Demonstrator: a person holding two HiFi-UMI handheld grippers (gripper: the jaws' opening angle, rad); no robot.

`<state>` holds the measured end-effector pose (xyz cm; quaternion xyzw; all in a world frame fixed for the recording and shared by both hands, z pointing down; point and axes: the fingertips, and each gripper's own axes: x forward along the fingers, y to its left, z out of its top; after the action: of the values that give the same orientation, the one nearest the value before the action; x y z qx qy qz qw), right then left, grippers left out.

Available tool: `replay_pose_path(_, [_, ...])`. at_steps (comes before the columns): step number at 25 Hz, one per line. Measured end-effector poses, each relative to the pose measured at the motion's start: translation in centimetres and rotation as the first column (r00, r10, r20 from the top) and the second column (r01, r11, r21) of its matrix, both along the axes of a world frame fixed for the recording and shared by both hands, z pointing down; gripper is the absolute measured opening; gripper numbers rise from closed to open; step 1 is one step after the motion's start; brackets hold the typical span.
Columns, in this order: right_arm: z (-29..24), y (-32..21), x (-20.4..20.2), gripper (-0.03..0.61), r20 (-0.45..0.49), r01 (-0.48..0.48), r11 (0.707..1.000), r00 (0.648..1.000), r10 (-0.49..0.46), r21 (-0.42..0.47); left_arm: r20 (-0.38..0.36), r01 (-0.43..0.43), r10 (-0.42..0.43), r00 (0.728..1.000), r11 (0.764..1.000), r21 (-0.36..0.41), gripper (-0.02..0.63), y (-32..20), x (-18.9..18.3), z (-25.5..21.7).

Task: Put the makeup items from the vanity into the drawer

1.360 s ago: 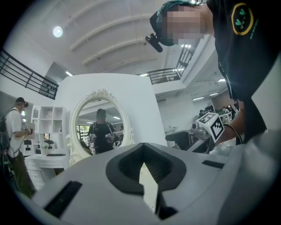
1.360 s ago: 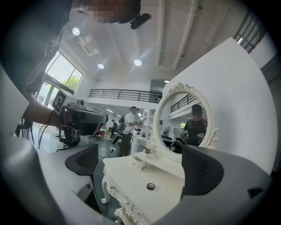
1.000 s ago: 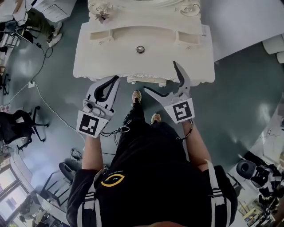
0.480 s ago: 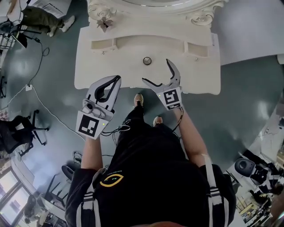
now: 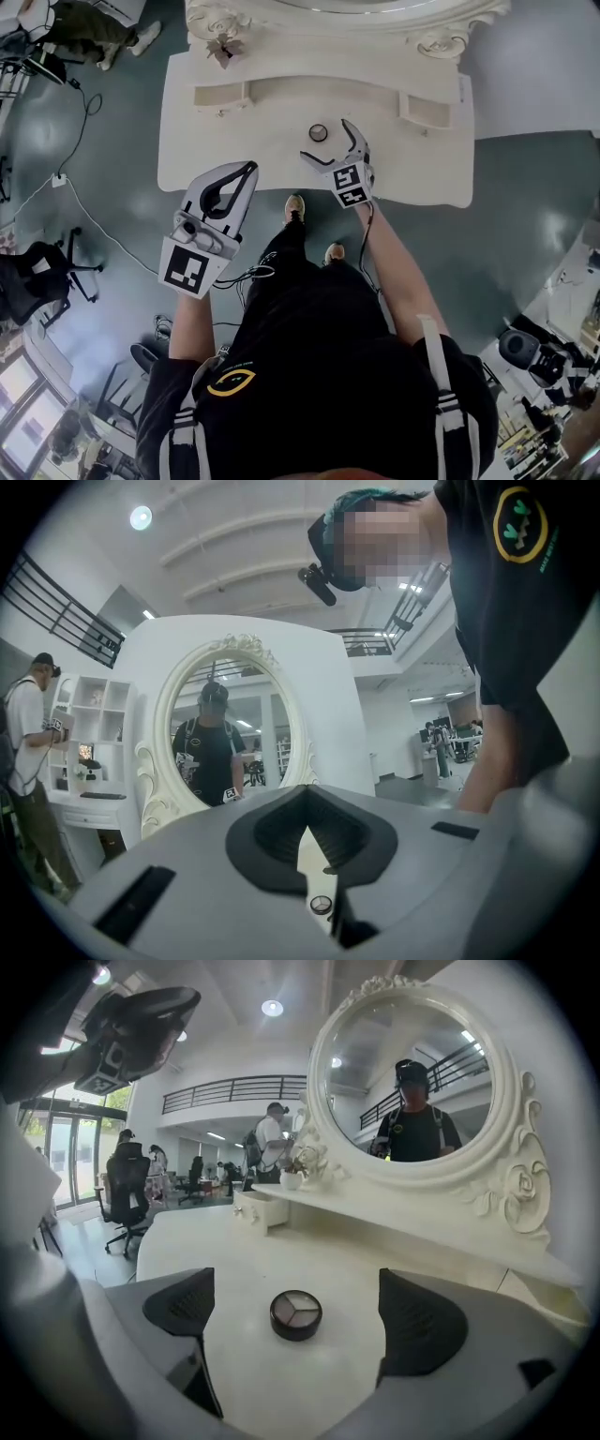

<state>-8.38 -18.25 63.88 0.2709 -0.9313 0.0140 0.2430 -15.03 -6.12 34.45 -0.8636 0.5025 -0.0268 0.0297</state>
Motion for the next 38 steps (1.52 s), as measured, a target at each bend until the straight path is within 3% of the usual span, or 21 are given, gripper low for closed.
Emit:
replay_pose_path(16, [4.3, -2.6, -1.7, 0.527, -0.097, -0.022, 0.991, 0.995, 0.009, -0.132, 0.000, 0.001, -0.001, 1.000, 1.000, -0.011, 0.018, -0.8, -1.0, 0.8])
replay_pose_path(30, [4.7, -2.5, -1.5, 0.419, -0.181, -0.051, 0.989, 0.983, 0.026, -0.138, 0.001, 0.001, -0.001, 1.000, 1.000, -0.007, 0.018, -0.5, -1.0, 0.6])
replay_pose_path(38, [4.7, -1.8, -2.0, 0.362, -0.193, -0.023, 0.992, 0.981, -0.002, -0.123, 0.006, 0.001, -0.001, 1.000, 1.000, 0.001, 0.018, -0.4, -1.0, 0.3])
